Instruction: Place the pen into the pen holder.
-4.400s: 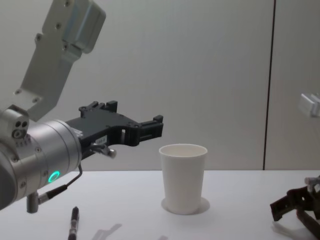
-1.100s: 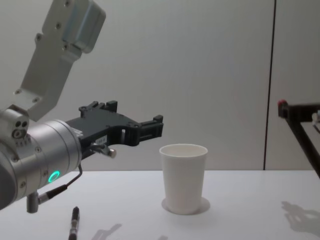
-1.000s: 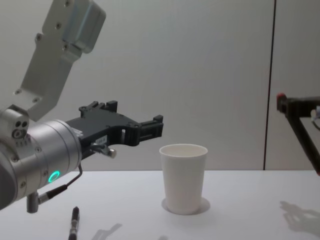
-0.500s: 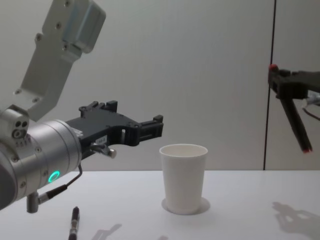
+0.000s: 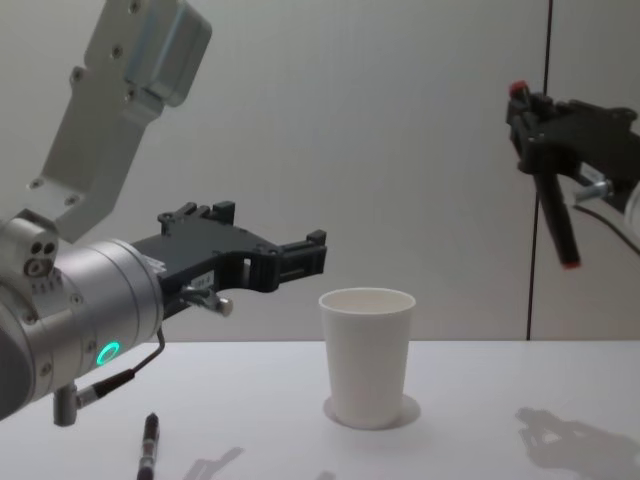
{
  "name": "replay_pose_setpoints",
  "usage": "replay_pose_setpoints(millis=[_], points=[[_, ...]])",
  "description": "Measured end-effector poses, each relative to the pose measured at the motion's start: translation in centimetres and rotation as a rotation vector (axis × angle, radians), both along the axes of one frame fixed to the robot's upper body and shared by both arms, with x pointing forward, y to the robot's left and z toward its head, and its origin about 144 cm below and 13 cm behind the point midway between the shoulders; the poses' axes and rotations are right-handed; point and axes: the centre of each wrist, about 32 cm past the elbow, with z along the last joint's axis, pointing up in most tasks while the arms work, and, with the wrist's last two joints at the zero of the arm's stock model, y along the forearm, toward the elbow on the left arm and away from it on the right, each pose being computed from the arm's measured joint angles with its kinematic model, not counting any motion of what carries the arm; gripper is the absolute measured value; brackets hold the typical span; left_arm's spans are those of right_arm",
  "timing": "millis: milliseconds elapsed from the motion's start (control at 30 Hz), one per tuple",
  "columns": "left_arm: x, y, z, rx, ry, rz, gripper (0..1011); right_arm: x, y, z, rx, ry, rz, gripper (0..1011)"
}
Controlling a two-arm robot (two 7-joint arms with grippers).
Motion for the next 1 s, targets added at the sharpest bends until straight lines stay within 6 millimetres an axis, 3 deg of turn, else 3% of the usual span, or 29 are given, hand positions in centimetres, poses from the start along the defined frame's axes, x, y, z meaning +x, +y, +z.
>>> replay_pose_setpoints(millis=[533,1000], points=[[0.0,0.0,0.0,0.0,0.0,0.0,1004,2.7,2.7,-2.7,0.046,-0.133,0.079,168],[0.0,0.0,0.0,0.0,0.0,0.0,1004,4.1,4.0,-3.6,0.099,-0.165,0.125,168]])
